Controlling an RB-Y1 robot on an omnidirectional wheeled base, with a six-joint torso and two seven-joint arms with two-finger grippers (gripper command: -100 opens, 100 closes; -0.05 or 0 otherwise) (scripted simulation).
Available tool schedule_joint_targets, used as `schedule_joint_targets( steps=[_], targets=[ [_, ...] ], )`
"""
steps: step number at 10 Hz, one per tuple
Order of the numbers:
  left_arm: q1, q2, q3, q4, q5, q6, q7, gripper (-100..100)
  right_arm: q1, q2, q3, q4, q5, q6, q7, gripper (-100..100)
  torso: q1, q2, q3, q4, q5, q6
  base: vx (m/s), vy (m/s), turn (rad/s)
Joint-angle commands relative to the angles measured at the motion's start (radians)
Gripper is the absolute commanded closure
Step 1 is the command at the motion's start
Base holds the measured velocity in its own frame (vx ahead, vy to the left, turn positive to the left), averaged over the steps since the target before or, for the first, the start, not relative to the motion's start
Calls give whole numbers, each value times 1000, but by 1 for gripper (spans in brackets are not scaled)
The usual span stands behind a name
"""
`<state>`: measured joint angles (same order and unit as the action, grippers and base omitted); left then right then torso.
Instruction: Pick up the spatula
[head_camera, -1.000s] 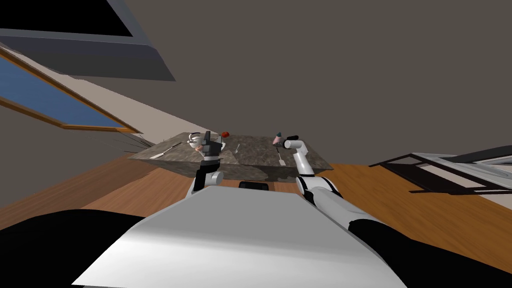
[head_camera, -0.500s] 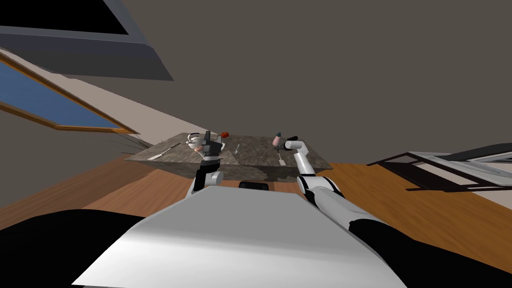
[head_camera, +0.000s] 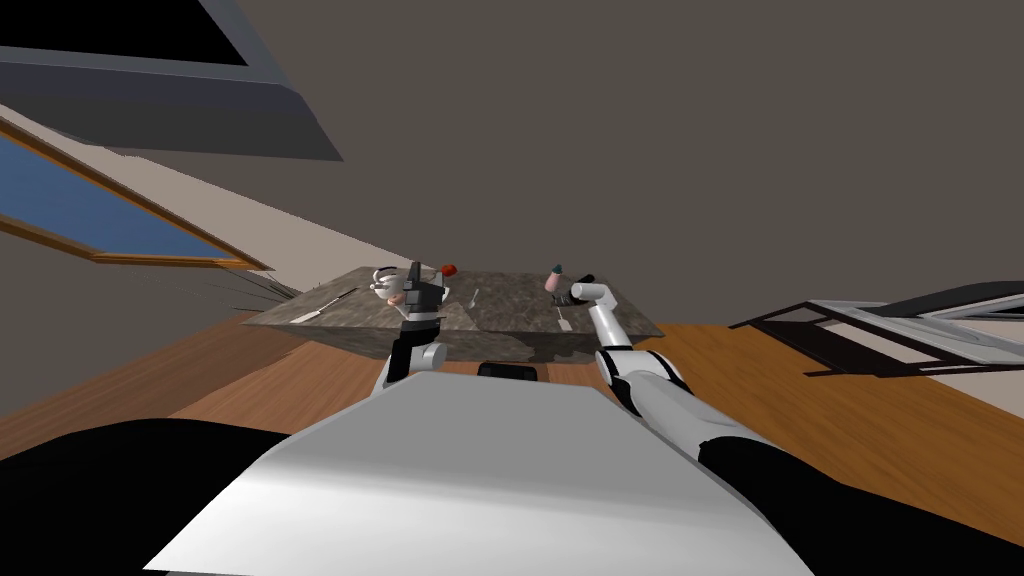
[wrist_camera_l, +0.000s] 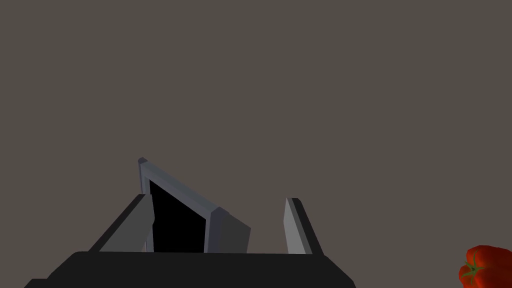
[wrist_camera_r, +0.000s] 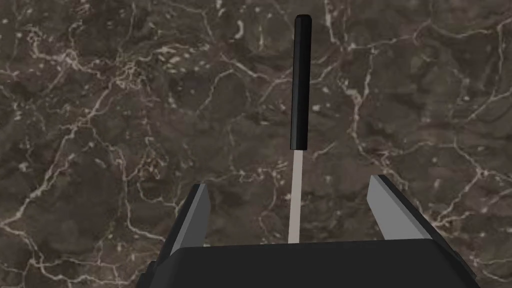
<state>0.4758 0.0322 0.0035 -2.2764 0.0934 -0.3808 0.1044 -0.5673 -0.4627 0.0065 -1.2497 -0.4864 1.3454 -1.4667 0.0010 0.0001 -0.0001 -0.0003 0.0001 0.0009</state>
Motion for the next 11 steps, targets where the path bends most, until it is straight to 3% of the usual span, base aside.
schedule_joint_targets(
  steps=[1,4,5,6,7,9,10,11],
  targets=[
    [0,0,0,0,0,0,0,0,8,-3,5,14,6,48,-33,-100,0,0,0,0,0,0,3,22,-30],
    [0,0,0,0,0,0,0,0,13,-9,9,45,11,94,-60,-100,0,0,0,0,0,0,5,15,-26],
    [0,0,0,0,0,0,0,0,6,-7,8,51,10,79,-51,-100,0,0,0,0,0,0,0,0,0],
    [0,0,0,0,0,0,0,0,6,-7,9,52,10,82,-53,0,-1,0,0,0,0,0,0,0,0],
    [0,0,0,0,0,0,0,0,19,4,2,76,18,49,-33,-100,-1,0,0,0,0,0,33,13,-19],
    [0,0,0,0,0,0,0,0,32,14,-4,100,26,17,-12,-100,0,-2,-1,0,0,0,45,23,-21],
    [0,0,0,0,0,0,0,0,29,12,-1,89,24,30,-22,-100,0,-2,-1,0,0,0,0,0,0],
    [0,0,0,0,0,0,0,0,30,13,-1,91,24,26,-20,100,-1,-1,0,0,0,0,0,0,0]
  ],
)
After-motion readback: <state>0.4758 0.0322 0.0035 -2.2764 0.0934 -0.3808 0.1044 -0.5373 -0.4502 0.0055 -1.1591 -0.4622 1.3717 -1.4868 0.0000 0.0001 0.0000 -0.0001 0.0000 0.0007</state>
